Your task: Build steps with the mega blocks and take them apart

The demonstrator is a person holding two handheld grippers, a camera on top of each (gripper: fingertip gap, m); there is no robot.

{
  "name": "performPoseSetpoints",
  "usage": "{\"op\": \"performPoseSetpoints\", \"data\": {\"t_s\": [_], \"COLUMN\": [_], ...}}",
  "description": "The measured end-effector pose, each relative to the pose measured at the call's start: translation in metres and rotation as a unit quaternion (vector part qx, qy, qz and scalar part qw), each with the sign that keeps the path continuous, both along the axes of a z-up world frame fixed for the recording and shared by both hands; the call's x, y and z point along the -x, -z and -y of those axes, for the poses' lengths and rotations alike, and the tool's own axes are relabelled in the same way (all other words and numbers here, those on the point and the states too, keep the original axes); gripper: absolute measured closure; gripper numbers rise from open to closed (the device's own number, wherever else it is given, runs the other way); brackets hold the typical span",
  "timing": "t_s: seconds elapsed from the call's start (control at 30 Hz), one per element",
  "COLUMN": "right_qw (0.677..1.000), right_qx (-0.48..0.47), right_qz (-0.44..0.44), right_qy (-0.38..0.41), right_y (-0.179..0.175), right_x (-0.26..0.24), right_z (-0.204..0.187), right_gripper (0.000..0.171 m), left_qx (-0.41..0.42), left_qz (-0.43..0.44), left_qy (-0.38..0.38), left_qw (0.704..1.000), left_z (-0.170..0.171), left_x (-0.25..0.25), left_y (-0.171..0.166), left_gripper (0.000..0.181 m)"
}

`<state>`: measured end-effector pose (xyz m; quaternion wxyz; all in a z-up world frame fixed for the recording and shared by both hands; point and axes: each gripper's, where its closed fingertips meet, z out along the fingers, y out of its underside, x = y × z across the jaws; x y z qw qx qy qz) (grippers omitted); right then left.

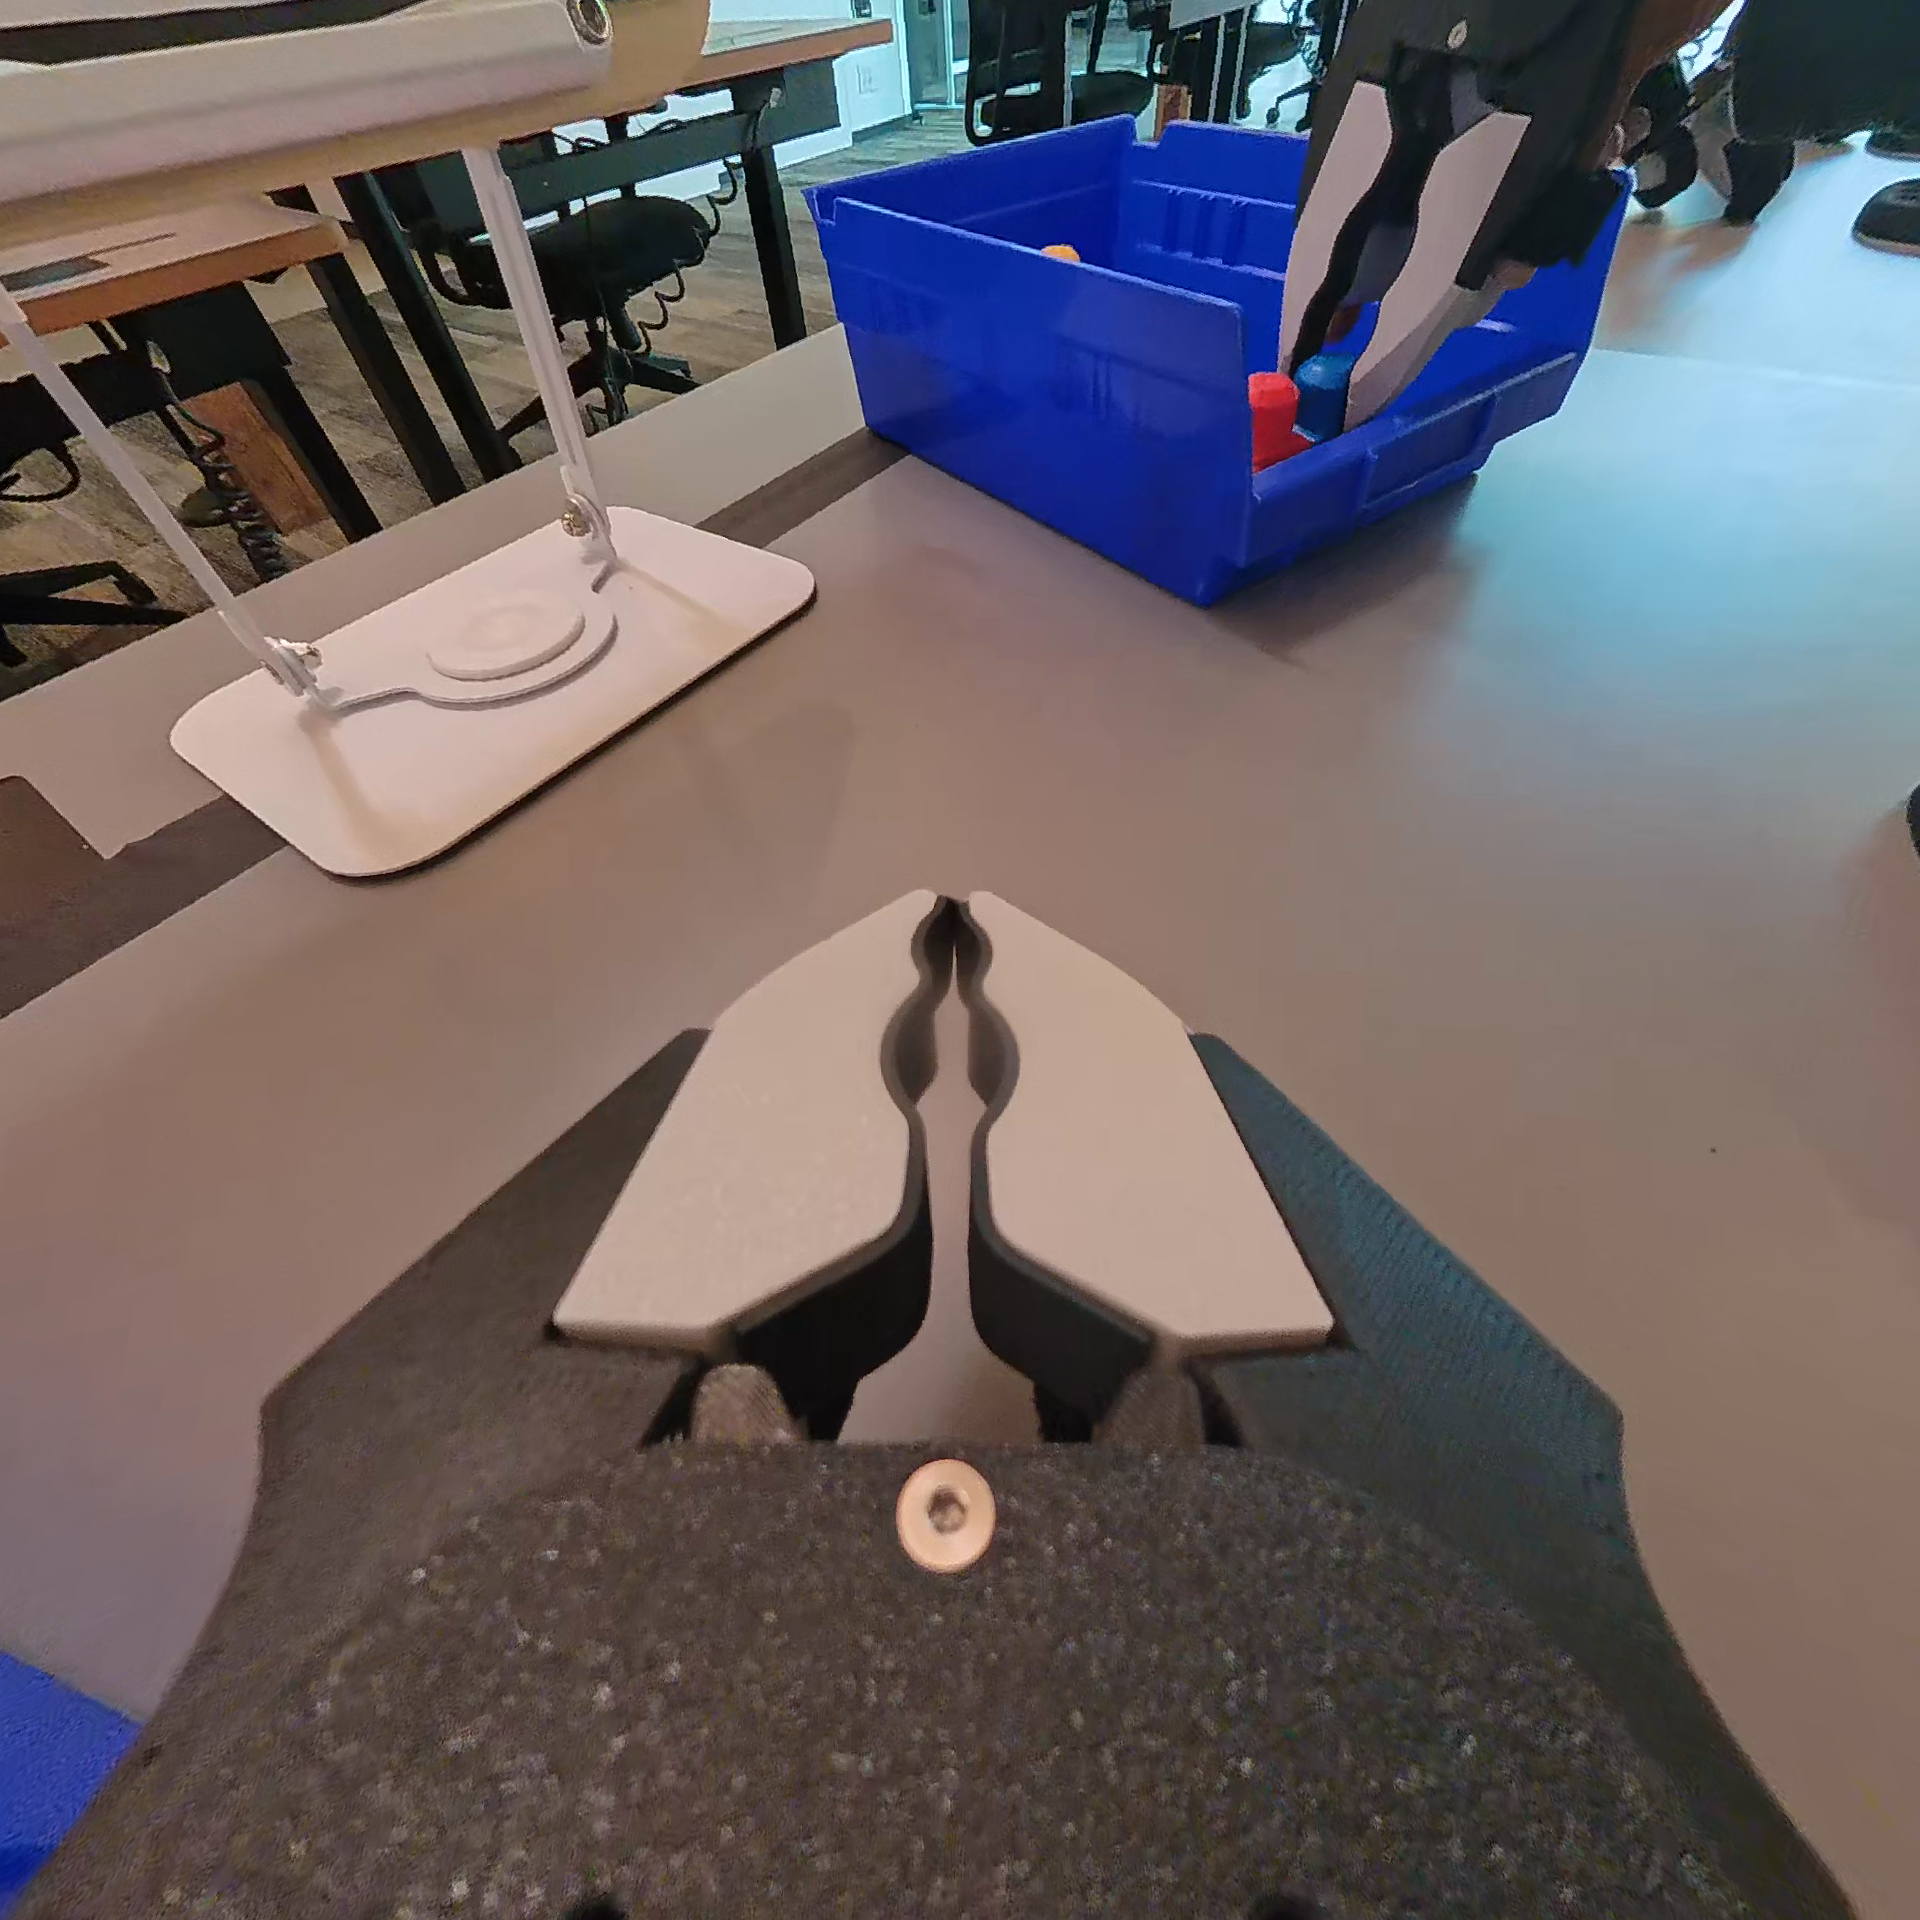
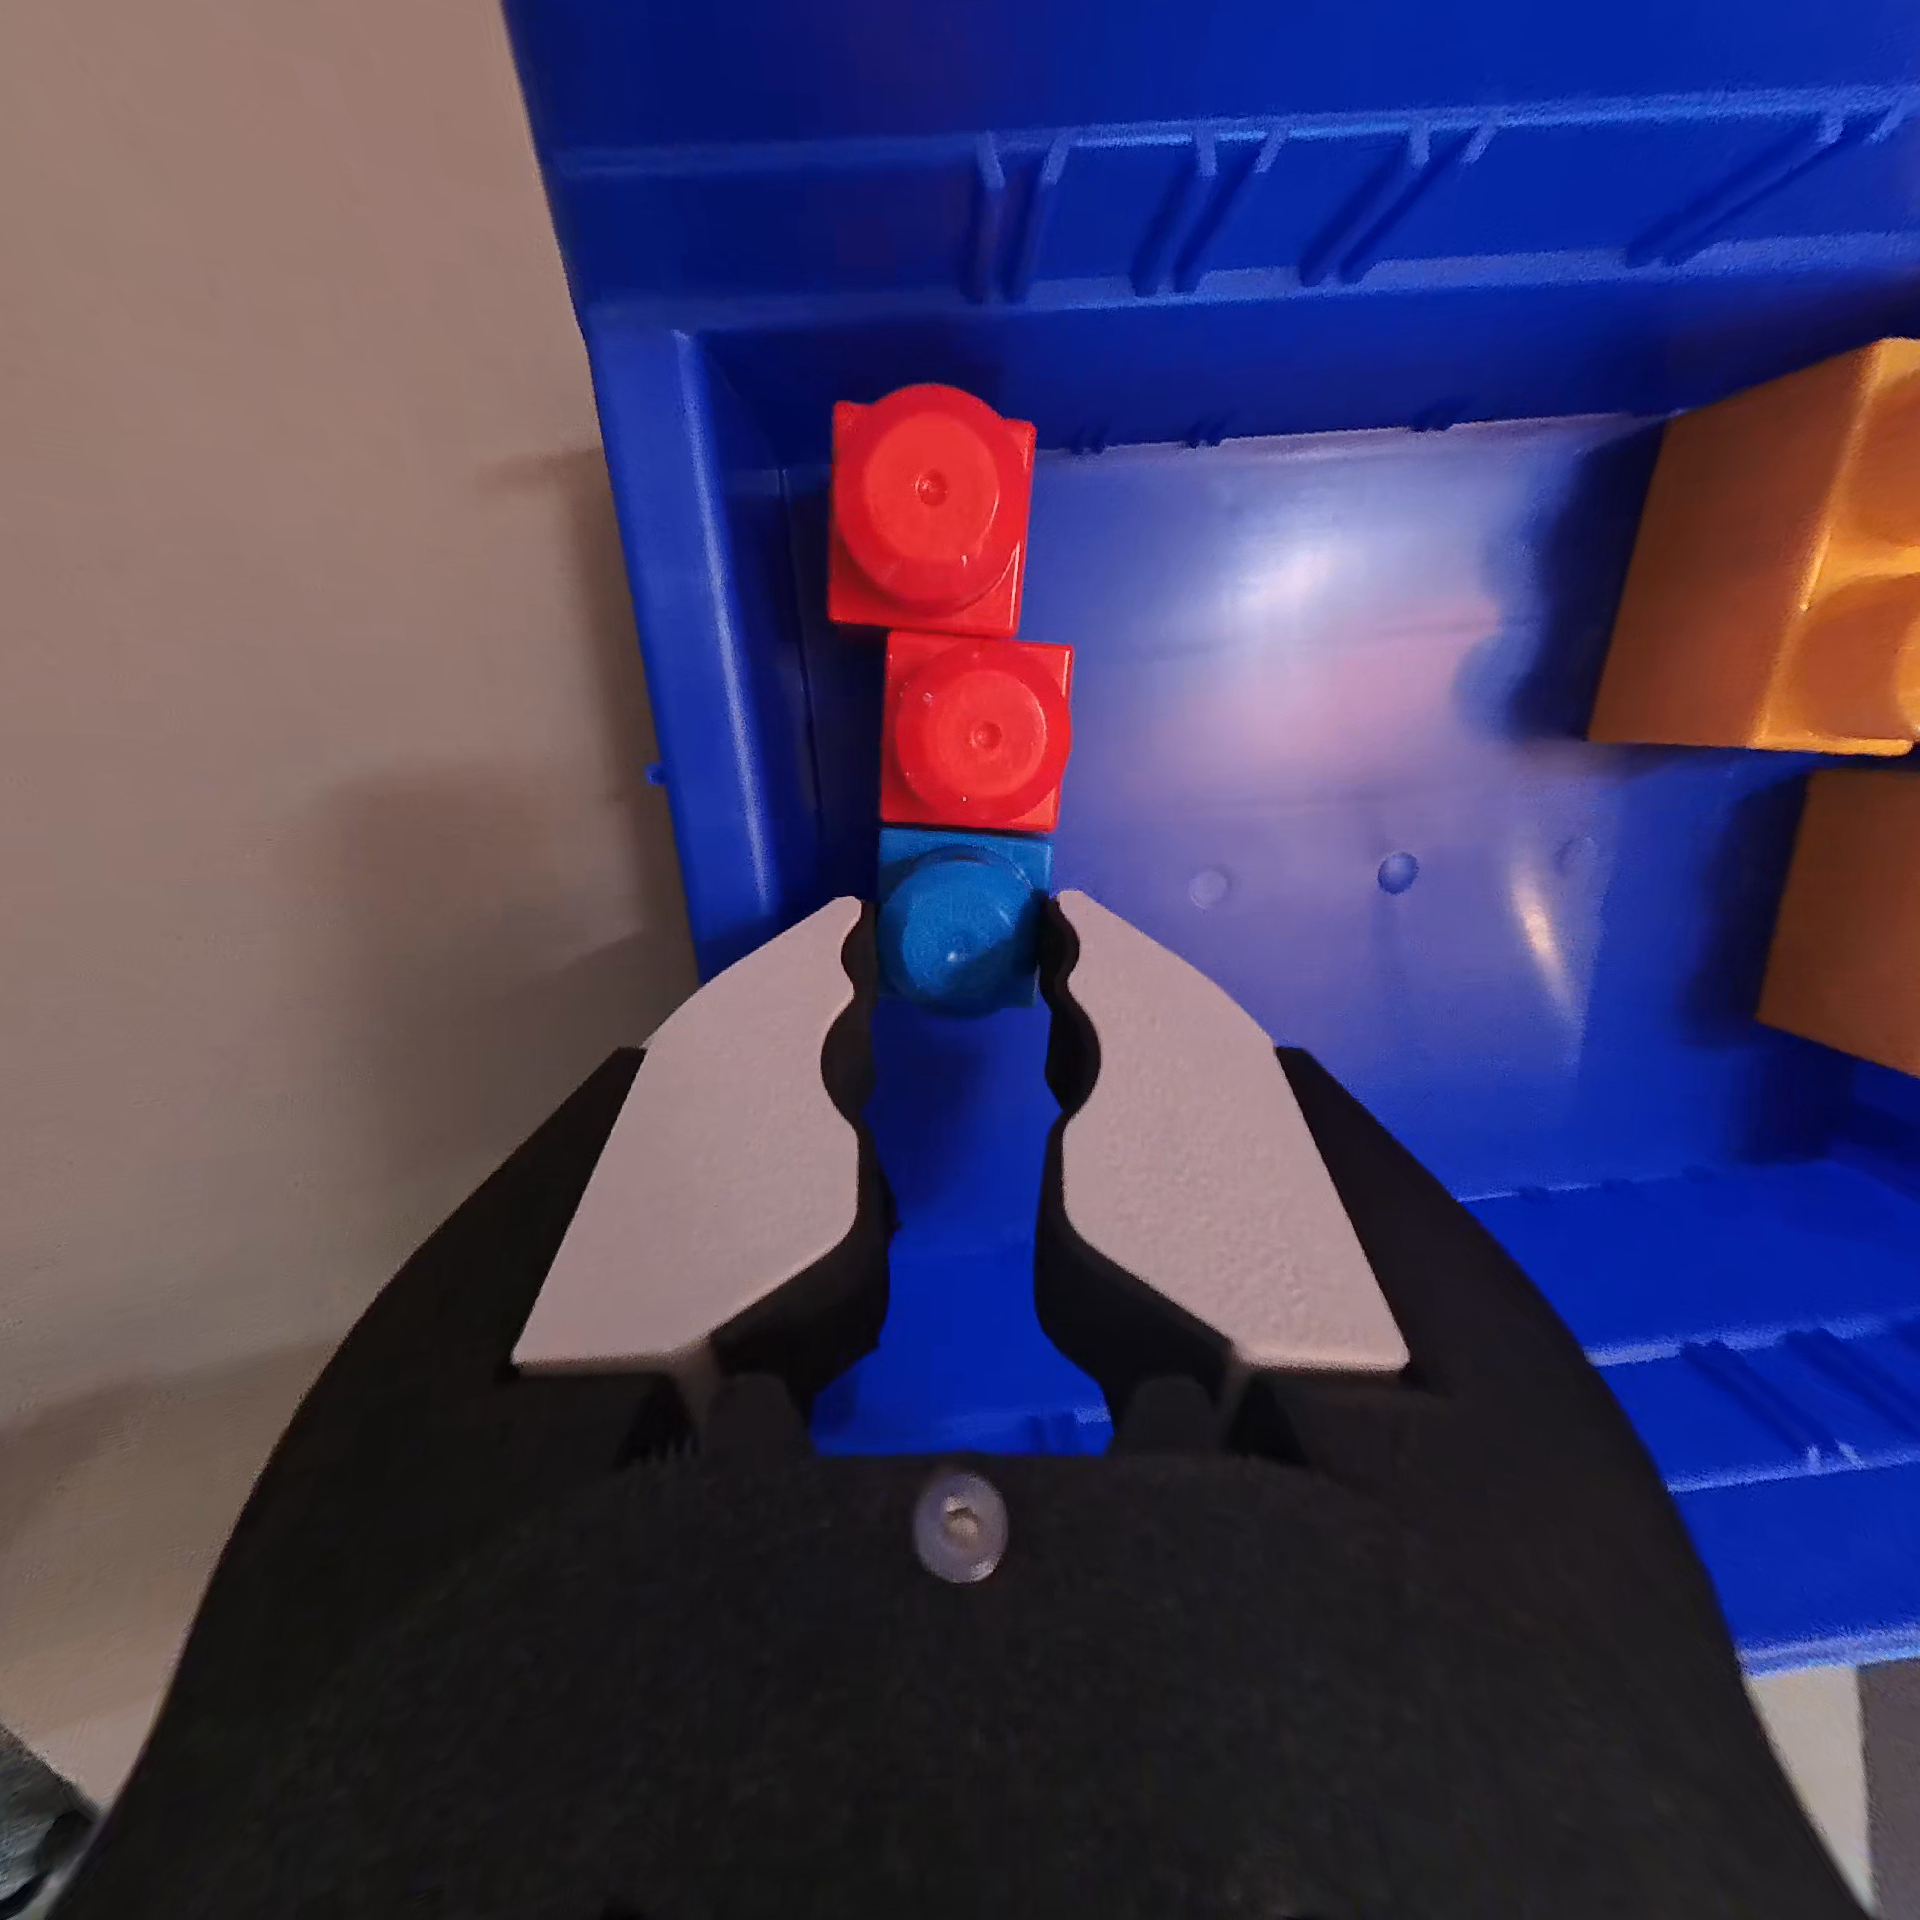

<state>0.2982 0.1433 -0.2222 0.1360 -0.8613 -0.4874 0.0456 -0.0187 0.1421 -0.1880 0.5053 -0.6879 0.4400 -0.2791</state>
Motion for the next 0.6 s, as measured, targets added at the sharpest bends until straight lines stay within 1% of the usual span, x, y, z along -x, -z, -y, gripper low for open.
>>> {"op": "performPoseSetpoints", "data": {"t_s": [0.2,0.37,0.43,0.5,0.6], "right_qw": [1.0,0.998,0.994,0.983,0.949], "right_qx": [0.007,-0.035,-0.077,-0.138,-0.247], "right_qz": [-0.005,-0.039,-0.071,-0.115,-0.192], "right_qy": [0.019,0.028,0.032,0.034,0.034], "right_y": [-0.005,-0.03,-0.051,-0.08,-0.13], "right_x": [-0.005,0.003,0.014,0.034,0.073], "right_z": [0.002,-0.002,-0.008,-0.017,-0.028], "right_gripper": [0.139,0.133,0.133,0.136,0.138], "left_qx": [-0.006,-0.006,-0.009,-0.01,-0.01], "left_qz": [-0.002,-0.003,-0.004,-0.004,0.001], "left_qy": [-0.009,-0.011,-0.01,-0.011,-0.015], "left_qw": [1.0,1.0,1.0,1.0,1.0], "left_z": [-0.002,-0.002,-0.002,-0.002,-0.003], "left_x": [0.002,0.002,0.002,0.001,0.002], "left_y": [-0.001,0.0,-0.001,-0.001,-0.002], "left_gripper": [0.181,0.181,0.181,0.181,0.181]}}
